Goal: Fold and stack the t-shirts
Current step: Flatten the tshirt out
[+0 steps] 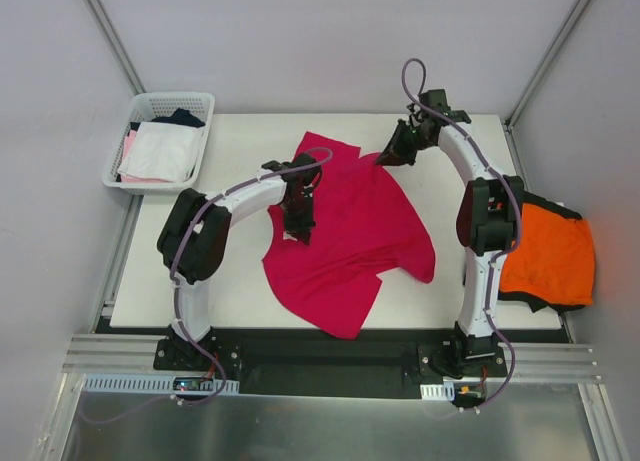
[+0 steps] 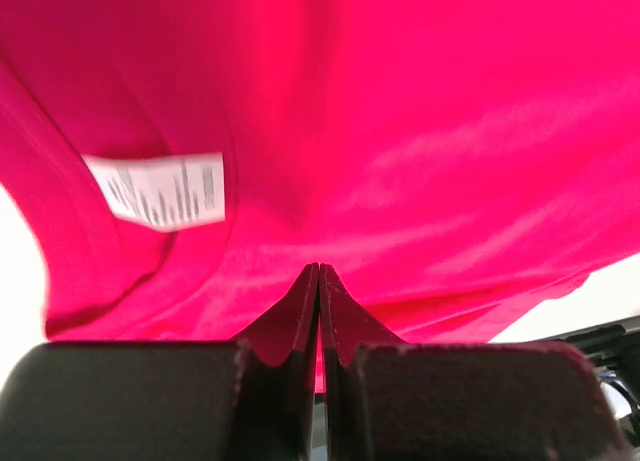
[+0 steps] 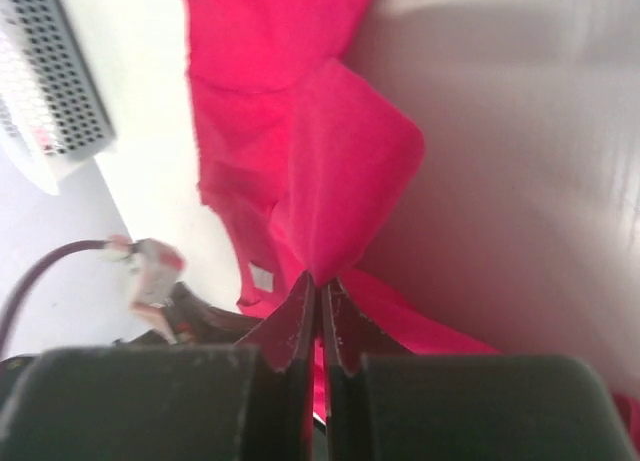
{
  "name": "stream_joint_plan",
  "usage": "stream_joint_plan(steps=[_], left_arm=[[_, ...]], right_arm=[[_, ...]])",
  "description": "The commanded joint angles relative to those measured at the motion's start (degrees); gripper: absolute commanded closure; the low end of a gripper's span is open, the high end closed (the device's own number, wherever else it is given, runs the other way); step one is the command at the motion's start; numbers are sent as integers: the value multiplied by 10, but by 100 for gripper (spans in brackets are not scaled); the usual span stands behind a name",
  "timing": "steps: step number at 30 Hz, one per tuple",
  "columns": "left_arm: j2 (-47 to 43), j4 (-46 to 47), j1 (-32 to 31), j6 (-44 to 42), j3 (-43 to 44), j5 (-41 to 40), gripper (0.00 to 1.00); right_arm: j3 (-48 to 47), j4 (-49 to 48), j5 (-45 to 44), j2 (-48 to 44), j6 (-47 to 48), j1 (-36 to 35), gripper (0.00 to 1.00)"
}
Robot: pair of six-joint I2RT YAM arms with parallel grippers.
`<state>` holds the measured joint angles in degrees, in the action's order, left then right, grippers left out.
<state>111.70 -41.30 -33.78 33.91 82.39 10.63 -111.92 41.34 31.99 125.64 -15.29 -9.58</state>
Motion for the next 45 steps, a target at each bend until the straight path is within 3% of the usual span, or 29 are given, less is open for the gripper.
stream_joint_plan(steps=[1,4,5,7,8,11,12,17,19,21,23,27,33,45], left_arm=[[21,15,9,-28,-7,19,100],[25,21,18,-31,-9,16,100],[26,21,25,-32,-9,17,100],[33,24,34,-31,-9,18,100],[35,25,41,-30,-8,18,100],[32,26,48,-25,-7,22,100],[28,25,50,-25,-3,23,100],[2,25,54,-20,-2,44,100],[-3,25,54,-21,-5,53,100],[-7,29,54,-25,-7,61,100],[-4,31,54,-28,-9,69,100],[9,34,54,-31,-6,87,100],[23,34,54,-34,11,107,100],[-17,33,54,-54,-28,94,100]], right_arm=[[-48,29,11,-8,-33,0,99],[-38,42,19,3,-23,-6,99],[-19,44,18,7,-12,-8,95],[3,44,19,17,0,-8,74],[15,45,20,32,7,-7,49],[19,73,16,44,36,-6,25],[25,84,8,37,46,-6,23],[116,80,-17,-71,61,-4,20],[201,72,-46,-143,64,-4,20],[267,55,-105,-216,56,11,20],[361,33,-110,-254,27,56,20],[421,24,-116,-312,38,94,20],[439,22,-133,-312,52,95,20],[339,-28,-103,-152,51,111,24]])
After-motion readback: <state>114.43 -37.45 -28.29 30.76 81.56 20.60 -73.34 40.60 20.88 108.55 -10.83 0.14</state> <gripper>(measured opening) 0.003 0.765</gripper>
